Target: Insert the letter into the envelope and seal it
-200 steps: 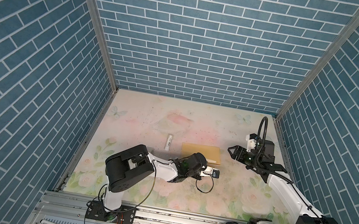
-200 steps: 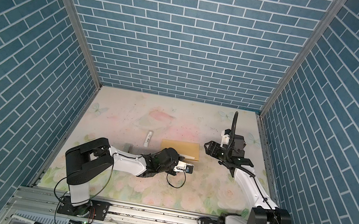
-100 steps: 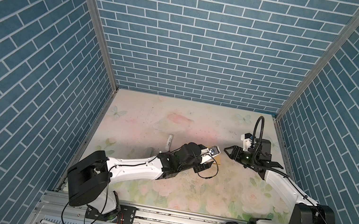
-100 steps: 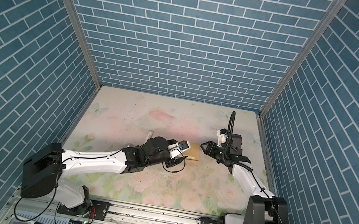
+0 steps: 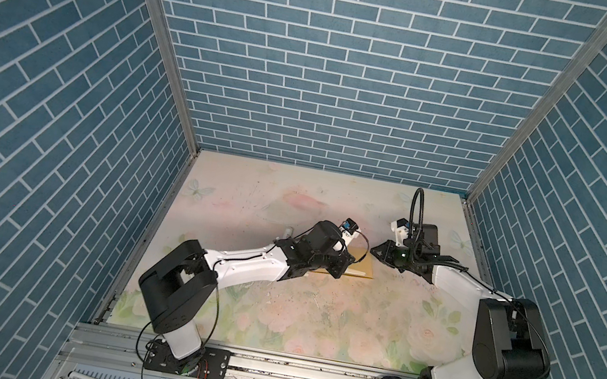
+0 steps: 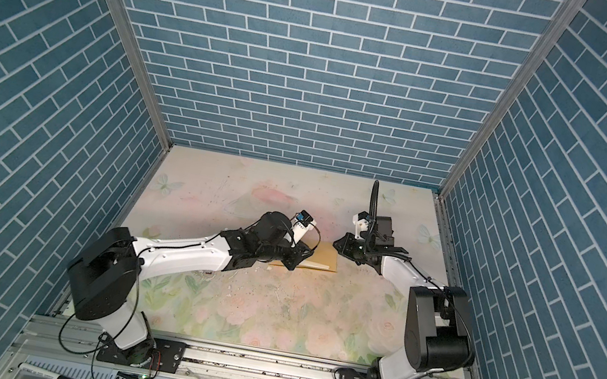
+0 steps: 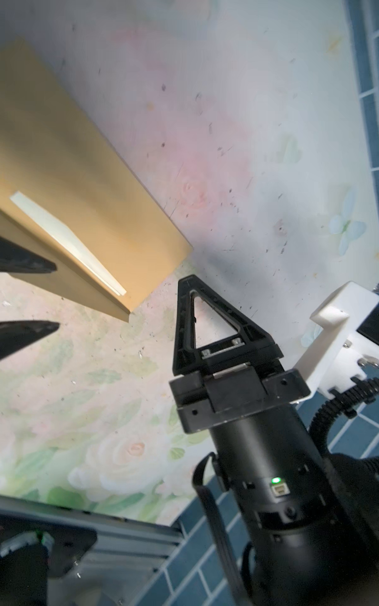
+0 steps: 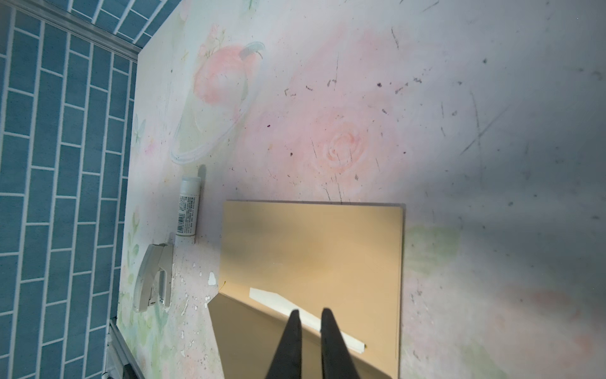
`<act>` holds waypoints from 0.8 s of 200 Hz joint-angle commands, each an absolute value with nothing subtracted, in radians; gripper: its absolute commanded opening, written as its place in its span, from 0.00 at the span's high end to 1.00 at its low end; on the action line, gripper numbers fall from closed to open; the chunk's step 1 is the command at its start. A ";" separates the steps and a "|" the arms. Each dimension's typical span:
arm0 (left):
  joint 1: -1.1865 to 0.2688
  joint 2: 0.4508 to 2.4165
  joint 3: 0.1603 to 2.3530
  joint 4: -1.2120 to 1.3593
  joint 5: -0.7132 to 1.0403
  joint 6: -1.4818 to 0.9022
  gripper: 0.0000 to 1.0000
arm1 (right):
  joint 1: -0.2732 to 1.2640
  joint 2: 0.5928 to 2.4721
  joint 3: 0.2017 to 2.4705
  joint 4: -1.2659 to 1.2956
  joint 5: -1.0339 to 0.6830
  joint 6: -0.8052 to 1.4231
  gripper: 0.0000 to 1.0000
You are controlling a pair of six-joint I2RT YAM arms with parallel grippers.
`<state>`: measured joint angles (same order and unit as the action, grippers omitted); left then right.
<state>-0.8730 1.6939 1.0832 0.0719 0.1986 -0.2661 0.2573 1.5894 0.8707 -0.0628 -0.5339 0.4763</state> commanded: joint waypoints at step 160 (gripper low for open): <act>-0.883 1.940 1.134 -0.008 0.213 -0.225 0.98 | 0.265 1.817 0.903 0.021 -0.485 0.558 1.00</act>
<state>-0.8768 1.9144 1.1473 0.0116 0.2043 -0.2386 0.2611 1.8038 0.8932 0.0097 -0.4961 0.5293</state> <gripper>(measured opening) 0.048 0.044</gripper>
